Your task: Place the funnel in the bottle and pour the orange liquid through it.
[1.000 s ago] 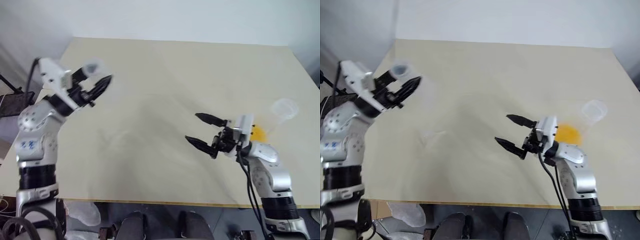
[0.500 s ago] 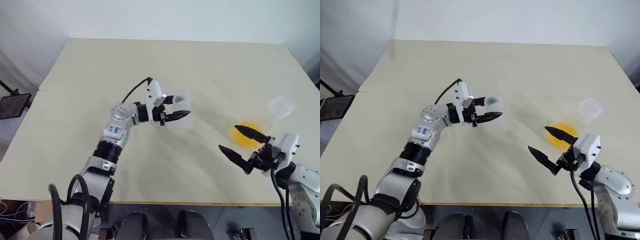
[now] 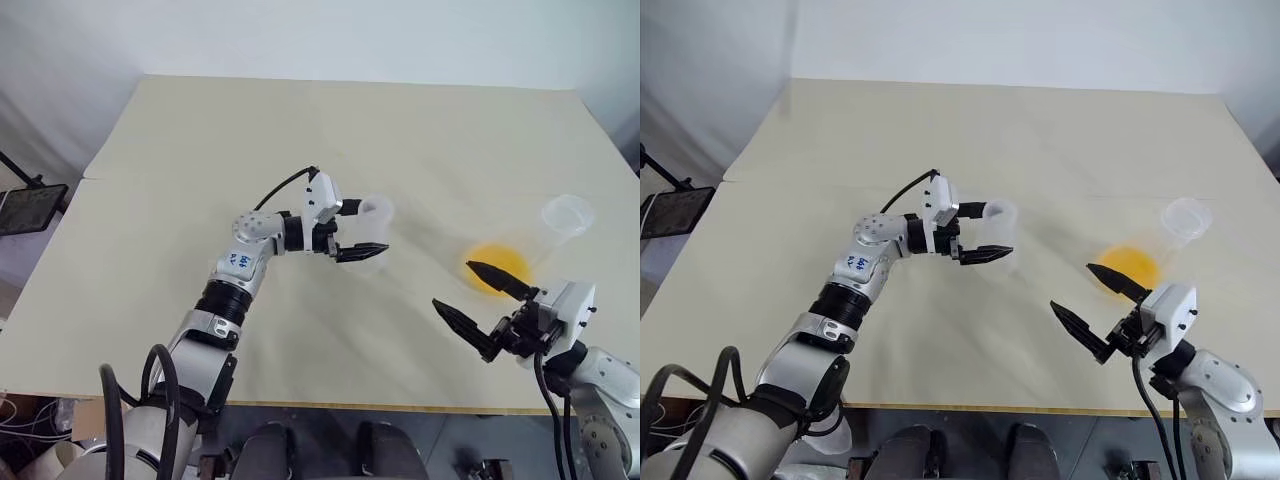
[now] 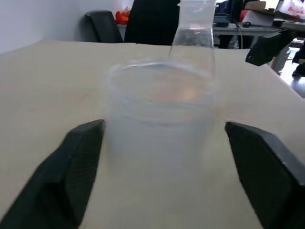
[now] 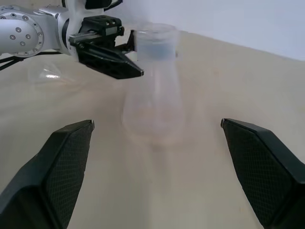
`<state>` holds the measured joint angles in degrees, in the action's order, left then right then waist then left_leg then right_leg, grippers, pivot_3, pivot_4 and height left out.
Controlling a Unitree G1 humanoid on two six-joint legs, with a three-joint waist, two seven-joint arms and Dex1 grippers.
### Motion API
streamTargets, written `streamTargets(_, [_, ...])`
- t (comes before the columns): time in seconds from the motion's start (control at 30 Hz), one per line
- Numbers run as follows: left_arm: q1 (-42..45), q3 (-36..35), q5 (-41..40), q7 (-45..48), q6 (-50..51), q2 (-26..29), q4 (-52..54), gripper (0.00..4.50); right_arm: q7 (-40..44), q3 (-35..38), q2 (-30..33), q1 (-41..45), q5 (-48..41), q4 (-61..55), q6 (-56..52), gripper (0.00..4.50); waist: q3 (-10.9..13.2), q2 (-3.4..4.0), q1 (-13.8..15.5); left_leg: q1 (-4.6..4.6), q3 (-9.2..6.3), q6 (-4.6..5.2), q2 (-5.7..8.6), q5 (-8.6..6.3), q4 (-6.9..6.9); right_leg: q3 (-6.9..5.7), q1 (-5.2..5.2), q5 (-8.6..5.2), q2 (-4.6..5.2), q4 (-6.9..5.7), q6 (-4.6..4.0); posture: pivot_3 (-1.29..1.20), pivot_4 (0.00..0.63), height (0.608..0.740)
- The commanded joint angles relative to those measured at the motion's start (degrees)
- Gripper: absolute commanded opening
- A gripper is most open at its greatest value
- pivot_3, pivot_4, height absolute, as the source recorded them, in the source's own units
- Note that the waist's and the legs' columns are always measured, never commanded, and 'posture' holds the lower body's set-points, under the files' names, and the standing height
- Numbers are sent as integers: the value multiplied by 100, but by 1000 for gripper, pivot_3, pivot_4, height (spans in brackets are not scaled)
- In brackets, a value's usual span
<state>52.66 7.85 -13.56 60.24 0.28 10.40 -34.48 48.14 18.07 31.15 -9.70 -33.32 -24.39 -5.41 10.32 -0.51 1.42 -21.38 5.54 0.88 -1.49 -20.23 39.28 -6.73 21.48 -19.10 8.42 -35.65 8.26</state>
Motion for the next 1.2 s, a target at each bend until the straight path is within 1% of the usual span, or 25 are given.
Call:
streamTargets(0.03, [-40, -123, -159, 192, 141, 164, 482, 4453, -4, -47, -26, 94, -63, -17, 36, 4500, 0, 0, -1, 0, -1, 0, 0, 0, 0, -1, 0, 0, 0, 0, 0, 0, 150, 740])
streamTargets(0.13, [-75, -202, -119, 157, 131, 362, 632, 4453, 22, -98, -29, 178, -53, 53, 48, 4500, 0, 1, -9, 1, -2, 0, 0, 0, 0, -1, 0, 0, 0, -2, 0, 0, 150, 740])
streamTargets(0.27, [-256, -613, -348, 153, 88, 778, 1043, 4453, 128, -190, 4, 331, -55, 209, 84, 4500, 0, 1, -16, 1, -7, 0, -2, 0, 1, -1, 0, 0, 0, -3, 0, 0, 150, 740])
streamTargets(0.4, [-806, -1059, -600, 259, 105, 1385, 1797, 4453, 351, -334, 43, 663, -49, 462, 98, 4500, -1, 1, -45, 3, -23, 0, -6, 0, 2, 1, 1, 0, 0, -6, 0, 0, 150, 740])
streamTargets(0.47, [-1200, -1387, -782, 116, 277, 1687, 2268, 4453, 557, -465, 87, 877, -50, 584, 93, 4500, -1, 2, -60, 5, -24, -1, -6, 0, 2, 1, 1, 0, 0, -10, 0, 0, 150, 740])
streamTargets(0.53, [-1773, -1807, -952, -125, 459, 1980, 2825, 4453, 794, -664, 129, 1154, -25, 705, 94, 4500, 0, 3, -90, 7, -30, -1, -10, 0, 2, 2, 1, 0, -1, -12, 0, 0, 150, 740])
streamTargets(0.63, [-2947, -2483, -1120, -542, 683, 2282, 3729, 4453, 1071, -958, 119, 1600, -76, 876, -8, 4500, 0, 3, -168, 10, -43, -1, -17, 0, 1, 7, 1, 0, 2, -13, 0, 0, 150, 740])
streamTargets(0.73, [-4347, -3355, -1326, -1056, 789, 2229, 4609, 4453, 1369, -1346, 61, 2052, -71, 1017, -113, 4500, 0, 2, -205, 17, -43, -1, -28, 0, -3, 11, 0, 0, 6, -18, 0, 0, 150, 740])
streamTargets(0.8, [-5096, -3799, -1480, -1397, 864, 2056, 5021, 4453, 1504, -1547, -1, 2286, -91, 1057, -189, 4500, 1, 1, -193, 16, -51, -1, -33, 0, -2, 8, 0, 0, 10, -21, 0, 0, 150, 740])
streamTargets(0.83, [-5332, -3909, -1532, -1510, 880, 2005, 5158, 4453, 1553, -1603, -16, 2355, -90, 1077, -196, 4500, 1, 1, -155, 16, -50, -1, -32, 0, -2, 9, -1, 0, 13, -20, 0, 0, 150, 740])
streamTargets(0.97, [-7177, -4551, -1582, -1750, 694, 1397, 5855, 4453, 2019, -2036, -12, 2690, 20, 1246, -221, 4500, 0, 0, -141, 16, -56, 11, -26, -8, 8, 13, -15, 0, 21, -13, -1, 0, 150, 740])
streamTargets(1.07, [-7835, -4644, -1647, -1842, 599, 1122, 6096, 4453, 2155, -2104, -31, 2828, 51, 1424, -179, 4500, -1, -2, -120, 13, -56, 13, -27, -11, 8, 11, -16, 0, 20, -2, 0, 0, 150, 740])
streamTargets(1.13, [-8101, -4614, -1698, -1897, 577, 1005, 6232, 4453, 2226, -2127, -30, 2884, 72, 1522, -153, 4500, -1, -2, -89, 14, -56, 13, -28, -11, 8, 10, -17, 0, 19, -1, -1, 0, 150, 740])
streamTargets(1.2, [-8272, -4399, -1722, -1995, 666, 912, 6514, 4453, 2278, -2121, -26, 2930, 83, 1622, -131, 4500, -1, -2, -81, 15, -51, 13, -29, -11, 10, 14, -18, 0, 19, 1, -1, 0, 150, 740])
